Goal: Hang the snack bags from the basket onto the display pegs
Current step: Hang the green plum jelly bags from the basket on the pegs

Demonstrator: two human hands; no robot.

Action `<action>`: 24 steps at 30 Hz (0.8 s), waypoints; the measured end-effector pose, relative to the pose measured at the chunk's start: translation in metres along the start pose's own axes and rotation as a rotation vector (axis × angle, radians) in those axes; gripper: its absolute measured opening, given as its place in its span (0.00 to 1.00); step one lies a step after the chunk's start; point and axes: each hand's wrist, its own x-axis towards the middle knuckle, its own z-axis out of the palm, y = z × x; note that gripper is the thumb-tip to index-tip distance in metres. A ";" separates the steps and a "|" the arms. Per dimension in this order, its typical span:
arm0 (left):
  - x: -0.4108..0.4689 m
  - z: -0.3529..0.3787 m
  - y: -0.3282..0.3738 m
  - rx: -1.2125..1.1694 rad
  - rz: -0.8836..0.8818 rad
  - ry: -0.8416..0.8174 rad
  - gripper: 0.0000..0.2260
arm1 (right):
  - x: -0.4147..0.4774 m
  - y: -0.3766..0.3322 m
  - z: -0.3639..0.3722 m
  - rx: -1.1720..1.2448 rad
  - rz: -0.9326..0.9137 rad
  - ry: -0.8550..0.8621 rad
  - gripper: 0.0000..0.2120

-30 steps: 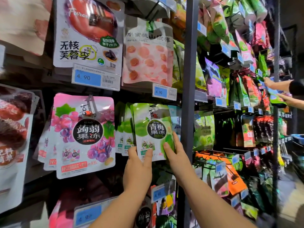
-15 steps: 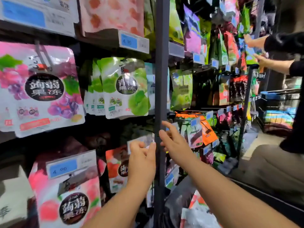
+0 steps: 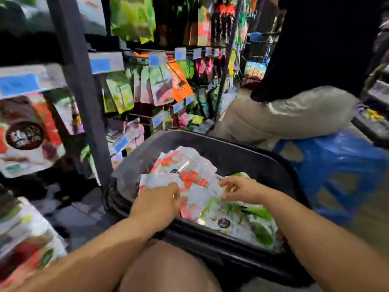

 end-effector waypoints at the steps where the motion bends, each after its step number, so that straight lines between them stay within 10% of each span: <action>1: 0.001 0.002 0.000 0.016 0.003 -0.002 0.15 | -0.001 0.014 0.001 -0.027 0.043 -0.049 0.21; 16: 0.001 0.008 -0.003 0.043 -0.022 -0.046 0.16 | 0.013 0.023 0.021 -0.244 0.196 -0.313 0.14; 24: 0.001 0.010 -0.004 0.041 -0.018 -0.046 0.17 | 0.022 0.017 0.019 0.189 0.212 0.261 0.17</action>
